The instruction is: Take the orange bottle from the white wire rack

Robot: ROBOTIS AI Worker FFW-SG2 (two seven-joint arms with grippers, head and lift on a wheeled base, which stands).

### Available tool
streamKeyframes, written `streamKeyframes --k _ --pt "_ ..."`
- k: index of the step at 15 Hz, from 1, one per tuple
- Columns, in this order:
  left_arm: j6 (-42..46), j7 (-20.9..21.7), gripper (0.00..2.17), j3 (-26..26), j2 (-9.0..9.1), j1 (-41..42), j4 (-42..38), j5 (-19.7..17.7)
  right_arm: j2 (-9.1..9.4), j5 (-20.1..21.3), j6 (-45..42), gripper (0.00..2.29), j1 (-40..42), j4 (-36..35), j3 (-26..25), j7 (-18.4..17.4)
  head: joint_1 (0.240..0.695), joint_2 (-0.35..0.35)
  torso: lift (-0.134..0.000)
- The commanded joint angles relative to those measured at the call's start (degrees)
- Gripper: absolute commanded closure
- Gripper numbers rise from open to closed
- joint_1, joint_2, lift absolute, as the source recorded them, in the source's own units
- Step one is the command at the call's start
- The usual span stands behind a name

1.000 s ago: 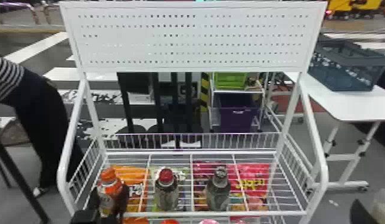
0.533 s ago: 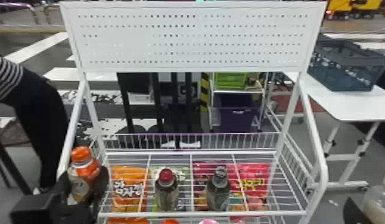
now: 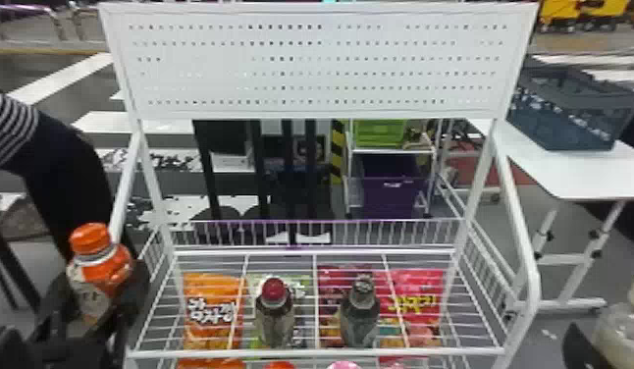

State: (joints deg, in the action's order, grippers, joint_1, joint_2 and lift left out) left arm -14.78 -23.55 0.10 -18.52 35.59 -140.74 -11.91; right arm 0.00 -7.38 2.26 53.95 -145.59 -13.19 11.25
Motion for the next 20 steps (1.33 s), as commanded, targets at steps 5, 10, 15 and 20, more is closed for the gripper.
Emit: streamKeyframes --k 5,10,15,20 --pt "0.05 0.08 2.15 0.34 0.15 0.01 0.82 -0.22 0.05 -0.18 -0.19 1.07 0.72 -0.4 0.01 0.0 0.499 0.0 0.0" --pt "0.05 -0.27 2.15 0.34 0.24 0.1 0.47 -0.13 0.05 -0.44 -1.07 1.07 1.6 -0.84 -0.08 0.27 0.499 0.0 0.0" --pt "0.05 -0.27 2.15 0.25 0.24 0.1 0.56 -0.13 0.05 -0.53 -2.13 1.07 2.3 -0.93 -0.08 0.27 0.499 0.0 0.0" --pt "0.23 -0.45 2.15 0.34 0.24 0.1 0.73 -0.04 0.05 -0.71 -3.01 1.07 2.65 -1.1 -0.08 0.27 0.499 0.0 0.0"
